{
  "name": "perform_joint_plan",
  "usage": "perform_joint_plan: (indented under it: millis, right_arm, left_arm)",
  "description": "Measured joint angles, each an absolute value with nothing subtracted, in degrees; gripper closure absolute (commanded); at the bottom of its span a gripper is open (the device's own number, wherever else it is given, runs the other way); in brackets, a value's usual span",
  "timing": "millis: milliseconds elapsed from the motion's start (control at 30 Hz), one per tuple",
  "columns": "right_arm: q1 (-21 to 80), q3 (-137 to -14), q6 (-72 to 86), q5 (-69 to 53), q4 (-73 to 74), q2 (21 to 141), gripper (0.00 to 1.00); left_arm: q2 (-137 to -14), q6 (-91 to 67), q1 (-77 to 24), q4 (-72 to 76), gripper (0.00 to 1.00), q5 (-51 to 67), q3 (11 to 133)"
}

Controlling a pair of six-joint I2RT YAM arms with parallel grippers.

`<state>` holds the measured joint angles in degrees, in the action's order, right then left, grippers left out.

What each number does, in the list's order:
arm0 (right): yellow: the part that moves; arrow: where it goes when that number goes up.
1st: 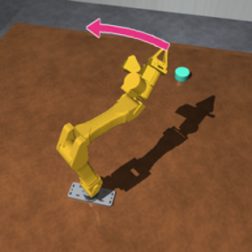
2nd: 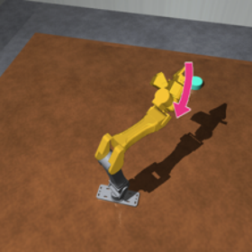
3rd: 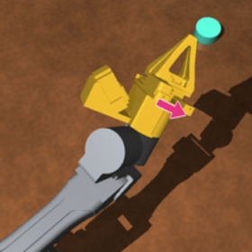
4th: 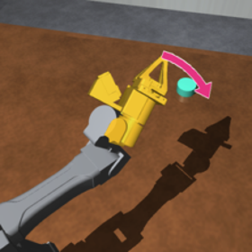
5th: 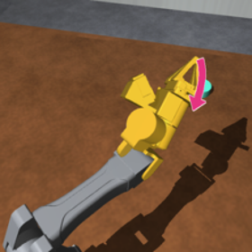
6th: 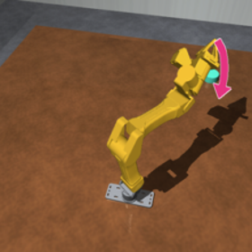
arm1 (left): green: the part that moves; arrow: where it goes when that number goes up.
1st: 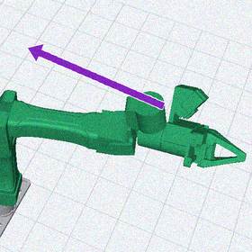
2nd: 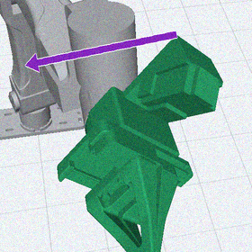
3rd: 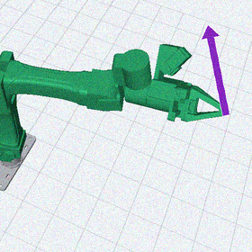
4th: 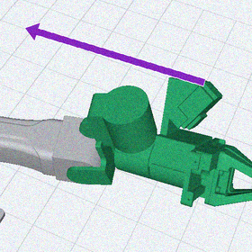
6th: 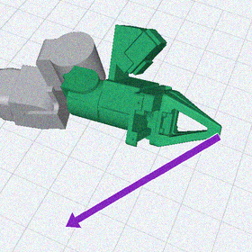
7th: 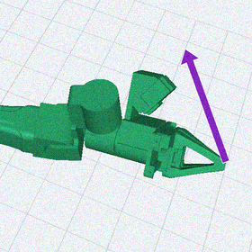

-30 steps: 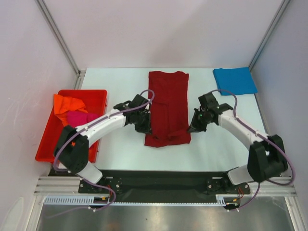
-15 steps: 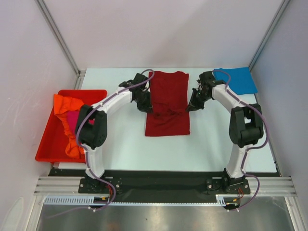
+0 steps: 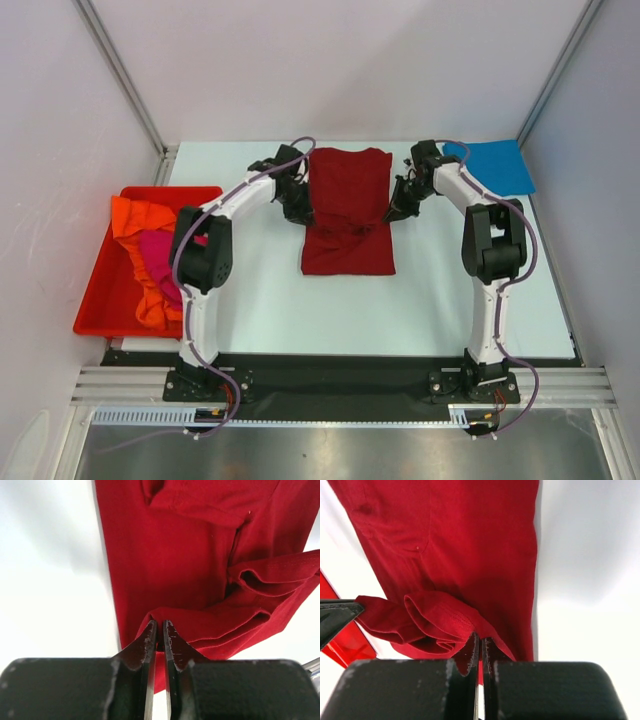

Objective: Fold and stack the t-shirts
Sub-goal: Fold the tshirt

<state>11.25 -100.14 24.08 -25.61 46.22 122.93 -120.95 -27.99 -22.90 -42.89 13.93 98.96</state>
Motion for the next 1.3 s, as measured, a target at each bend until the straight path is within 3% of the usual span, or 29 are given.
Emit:
perform_joint_plan:
  millis: [733,867,900,933,1067,1200,1300]
  right_arm:
    - [9.7,-110.4,22.4,-27.5,49.2,130.8,0.99]
    - [9.3,-112.9,22.4,-27.7,49.6,132.7,0.83]
    - [9.1,-113.5,22.4,-27.7,49.8,133.2,0.77]
    - [9.0,-114.2,22.4,-27.7,50.0,133.7,0.64]
    - [8.4,-117.9,21.9,-26.3,52.2,135.1,0.38]
    - [8.4,-119.4,19.7,-23.8,54.9,133.7,0.32]
    - [9.0,-110.7,18.7,-22.7,54.5,127.3,0.28]
  left_arm:
    - [-128.2,-28.6,-20.4,-42.0,0.86,16.4,106.6]
    - [-129.5,-29.3,-20.3,-41.6,0.65,16.6,108.0]
    - [-129.7,-29.4,-20.2,-41.7,0.64,16.6,108.2]
    - [-129.8,-29.6,-20.2,-41.8,0.62,16.4,108.4]
    - [-129.8,-29.0,-19.8,-42.7,0.48,13.3,109.7]
    - [-127.2,-27.9,-19.4,-42.3,0.46,11.6,106.8]
    - [-119.6,-27.3,-19.3,-40.1,0.44,11.8,96.6]
